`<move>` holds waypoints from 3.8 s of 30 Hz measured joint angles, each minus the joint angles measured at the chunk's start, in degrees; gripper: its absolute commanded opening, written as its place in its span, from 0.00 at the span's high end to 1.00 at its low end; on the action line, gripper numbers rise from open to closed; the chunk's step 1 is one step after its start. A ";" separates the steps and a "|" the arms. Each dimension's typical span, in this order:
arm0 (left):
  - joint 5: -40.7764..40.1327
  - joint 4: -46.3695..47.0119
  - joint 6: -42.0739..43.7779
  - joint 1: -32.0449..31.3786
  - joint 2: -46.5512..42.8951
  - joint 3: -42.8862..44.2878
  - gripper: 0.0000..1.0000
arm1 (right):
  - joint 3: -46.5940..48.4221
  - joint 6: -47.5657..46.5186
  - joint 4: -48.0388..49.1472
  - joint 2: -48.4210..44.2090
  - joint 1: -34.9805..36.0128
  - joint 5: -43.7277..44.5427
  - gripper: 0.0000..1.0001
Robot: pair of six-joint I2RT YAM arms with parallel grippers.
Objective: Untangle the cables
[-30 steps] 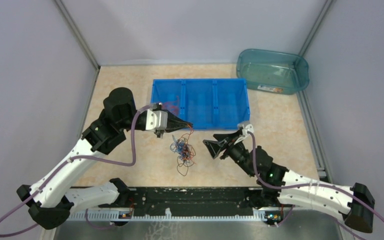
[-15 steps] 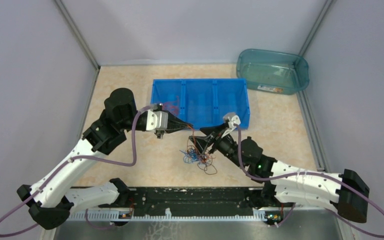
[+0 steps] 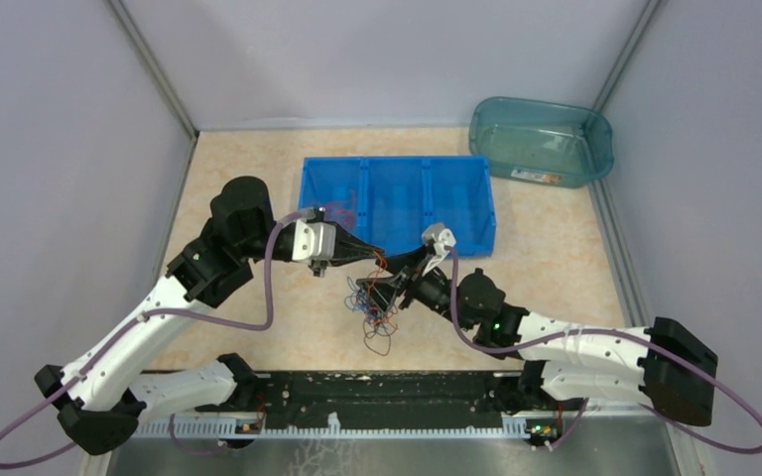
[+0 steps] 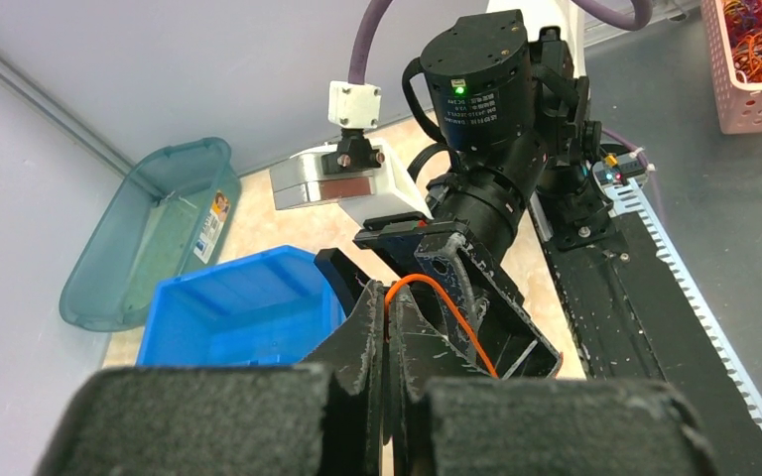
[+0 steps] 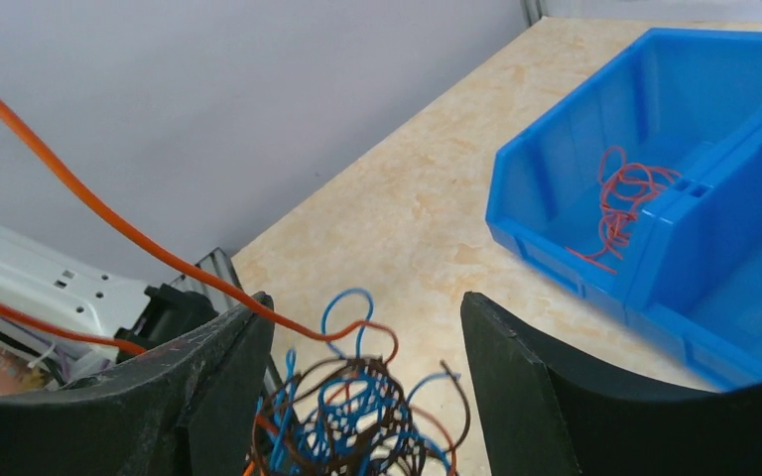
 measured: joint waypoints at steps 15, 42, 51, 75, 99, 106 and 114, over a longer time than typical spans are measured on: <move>1.36 1.92 -4.39 -0.11 2.40 3.30 1.00 | 0.76 1.75 11.06 14.19 1.20 -0.07 0.29; 1.60 -1.51 -2.38 -0.35 9.33 25.94 1.00 | -5.16 3.50 20.31 26.08 2.60 11.13 0.34; 0.35 -0.22 1.03 -0.39 9.81 31.80 1.00 | -8.57 3.93 16.94 27.71 2.67 14.82 0.42; -8.17 5.11 19.58 -0.39 10.40 40.11 1.00 | -14.19 10.49 21.90 32.04 2.69 18.86 0.66; -30.14 27.19 41.13 -0.39 15.69 46.95 1.00 | -16.00 13.46 24.04 33.40 2.69 19.69 0.99; -35.93 22.12 40.79 -0.15 10.88 29.97 1.00 | -12.63 11.45 10.99 23.17 2.69 20.35 0.98; -38.69 15.96 37.57 11.06 13.77 19.28 1.00 | -12.02 9.92 2.56 14.67 2.69 20.28 0.97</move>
